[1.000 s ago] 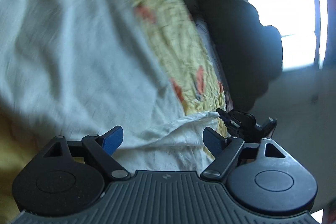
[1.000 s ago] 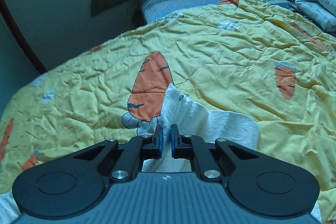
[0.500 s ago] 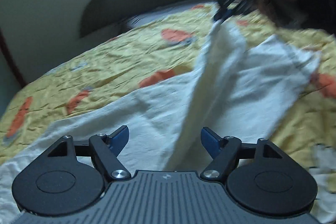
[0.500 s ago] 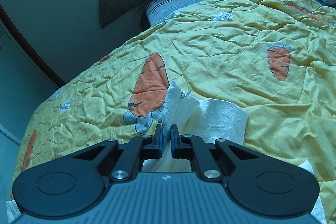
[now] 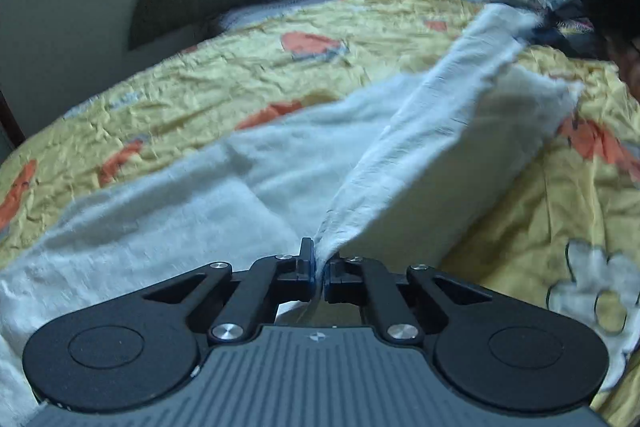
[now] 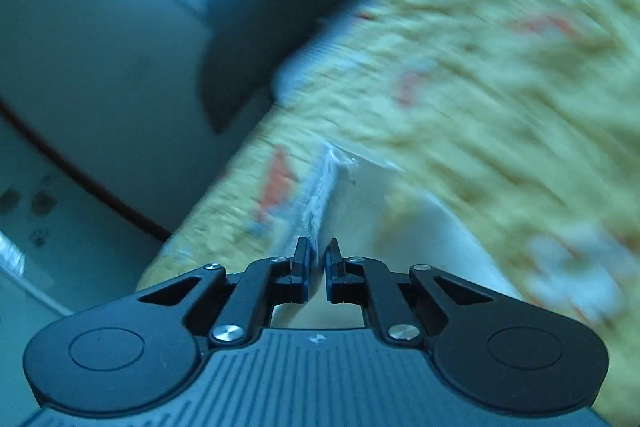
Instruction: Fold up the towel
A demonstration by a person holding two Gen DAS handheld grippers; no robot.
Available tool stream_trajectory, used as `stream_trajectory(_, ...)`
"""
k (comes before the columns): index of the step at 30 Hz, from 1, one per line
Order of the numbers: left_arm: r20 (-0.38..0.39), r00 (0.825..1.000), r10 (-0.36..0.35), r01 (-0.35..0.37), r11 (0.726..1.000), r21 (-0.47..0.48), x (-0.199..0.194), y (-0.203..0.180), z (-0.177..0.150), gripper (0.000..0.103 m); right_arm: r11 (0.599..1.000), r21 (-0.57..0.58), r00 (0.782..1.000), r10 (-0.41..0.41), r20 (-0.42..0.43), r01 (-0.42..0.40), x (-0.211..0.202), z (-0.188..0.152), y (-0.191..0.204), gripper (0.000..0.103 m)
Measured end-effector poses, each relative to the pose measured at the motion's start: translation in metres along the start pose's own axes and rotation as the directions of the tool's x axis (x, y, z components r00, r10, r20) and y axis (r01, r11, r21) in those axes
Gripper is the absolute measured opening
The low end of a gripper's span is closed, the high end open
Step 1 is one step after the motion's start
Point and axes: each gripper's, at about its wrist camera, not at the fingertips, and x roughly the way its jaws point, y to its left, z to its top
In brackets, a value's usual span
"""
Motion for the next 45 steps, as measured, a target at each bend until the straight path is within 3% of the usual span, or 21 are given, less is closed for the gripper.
stream_trajectory(1,-0.002,1.000,-0.006,0.006,1.000,0.008,0.001,-0.002,-0.003,0.007,0.999,0.038,1.000,-0.023,-0.004,0.023,-0.002,-0.010,-0.018,0.007)
stream_trajectory(3,0.014,1.000,0.013,-0.013,0.999,0.051,-0.003,-0.015,-0.007,0.007,0.993,0.113,1.000,0.015,0.014,-0.017,-0.006,-0.026,-0.038,0.006)
stream_trajectory(12,0.022,1.000,-0.010,0.010,1.000,-0.025,-0.019,-0.007,0.000,0.007,0.975,0.131,0.979,0.166,0.118,-0.181,-0.020,-0.015,-0.021,0.007)
stream_trajectory(14,0.007,1.000,-0.011,0.011,1.000,-0.022,-0.014,-0.008,-0.002,0.007,0.969,0.159,0.980,0.174,0.094,-0.187,-0.018,-0.014,-0.029,0.007)
stream_trajectory(17,-0.007,1.000,-0.005,0.005,1.000,-0.014,-0.011,-0.011,-0.004,0.007,0.965,0.230,0.992,0.118,0.046,-0.126,-0.010,-0.014,-0.045,0.012)
stream_trajectory(20,-0.001,1.000,-0.008,0.008,1.000,-0.022,-0.014,-0.009,-0.003,0.007,0.943,0.296,0.988,0.136,0.076,-0.153,-0.008,-0.012,-0.058,0.012)
stream_trajectory(23,-0.009,1.000,-0.026,0.025,0.998,-0.062,-0.014,-0.003,-0.003,0.007,0.924,0.338,0.983,0.165,0.077,-0.181,0.001,-0.006,-0.064,0.028)
stream_trajectory(25,-0.012,1.000,-0.029,0.028,0.996,-0.083,-0.014,-0.002,-0.003,0.007,0.922,0.336,0.981,0.169,0.098,-0.193,0.003,-0.004,-0.063,0.029)
stream_trajectory(26,-0.013,0.999,-0.029,0.028,0.995,-0.096,-0.013,-0.002,-0.003,0.007,0.929,0.320,0.981,0.160,0.108,-0.186,0.001,-0.003,-0.060,0.026)
stream_trajectory(27,-0.014,0.999,-0.030,0.028,0.993,-0.112,-0.013,-0.001,-0.003,0.007,0.941,0.286,0.982,0.151,0.115,-0.178,-0.002,-0.002,-0.055,0.005)
stream_trajectory(31,0.002,0.999,-0.040,0.040,0.994,-0.105,-0.019,-0.005,-0.003,0.008,0.956,0.213,0.972,0.173,0.156,-0.204,-0.031,0.002,-0.046,0.006)
stream_trajectory(34,-0.018,0.999,-0.042,0.041,0.997,-0.073,-0.012,-0.010,-0.010,0.008,0.963,0.251,0.994,0.088,0.060,-0.101,-0.017,-0.005,-0.072,0.006)
stream_trajectory(37,-0.007,0.999,-0.031,0.031,0.998,-0.059,-0.012,-0.011,-0.011,0.010,0.946,0.265,0.981,0.163,0.104,-0.185,-0.016,-0.008,-0.081,0.006)
stream_trajectory(40,0.010,0.996,-0.085,0.085,0.994,-0.067,-0.019,-0.005,-0.013,0.025,0.946,0.270,0.982,0.160,0.096,-0.181,-0.017,-0.006,-0.081,0.009)
stream_trajectory(42,0.019,0.991,-0.132,0.133,0.987,-0.092,-0.027,0.004,-0.015,0.026,0.925,0.321,0.979,0.177,0.104,-0.201,-0.020,0.002,-0.089,0.011)
stream_trajectory(45,0.050,0.975,-0.217,0.223,0.958,-0.183,-0.042,0.025,-0.019,0.026,0.934,0.290,0.963,0.146,0.225,-0.209,-0.044,0.017,-0.092,0.015)
